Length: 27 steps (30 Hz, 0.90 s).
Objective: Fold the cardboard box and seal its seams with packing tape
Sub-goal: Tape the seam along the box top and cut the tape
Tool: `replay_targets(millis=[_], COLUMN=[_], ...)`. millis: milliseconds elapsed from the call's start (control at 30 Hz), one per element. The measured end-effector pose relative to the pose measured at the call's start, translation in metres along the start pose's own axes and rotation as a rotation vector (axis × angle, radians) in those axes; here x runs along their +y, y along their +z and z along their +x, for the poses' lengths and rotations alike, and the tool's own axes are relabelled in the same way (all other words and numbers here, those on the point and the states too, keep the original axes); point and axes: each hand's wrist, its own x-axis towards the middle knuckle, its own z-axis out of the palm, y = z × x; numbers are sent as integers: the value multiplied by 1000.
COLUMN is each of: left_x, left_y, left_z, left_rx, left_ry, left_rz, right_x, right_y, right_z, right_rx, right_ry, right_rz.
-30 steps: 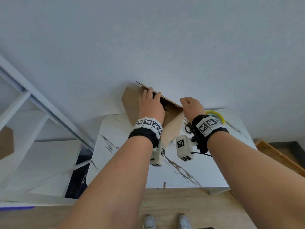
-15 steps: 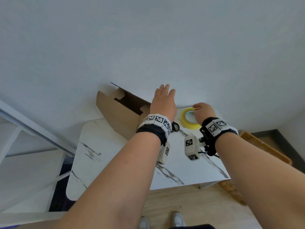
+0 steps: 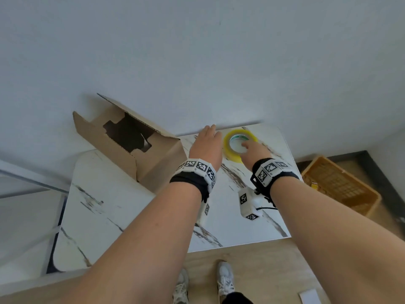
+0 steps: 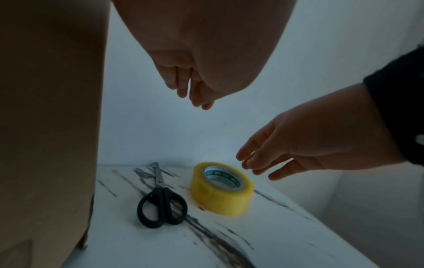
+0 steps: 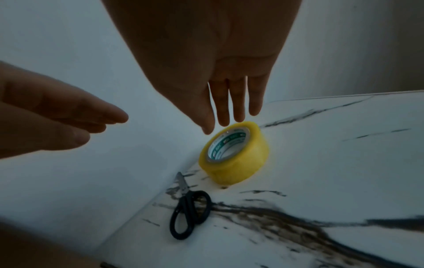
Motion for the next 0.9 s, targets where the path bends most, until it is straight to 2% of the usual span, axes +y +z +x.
replay_targets(millis=[300,533,700,900], left_x=[-22,-27,-26,-12], left_y=[34,46,39,14], left_z=[14,7,5,1], left_rx=[-67,-99,-113,-53], left_ry=[-64,-91,-80,-64], left_rz=[11,-21,-52,-99], right_x=[-1,7,9,0], right_y=[35,48,45,32], right_z=[31,34,30,10], right_rx=[-167,-42,-20,2], right_ry=[-52,-122,-145,-85], right_rz=[-133,-450,-459,-392])
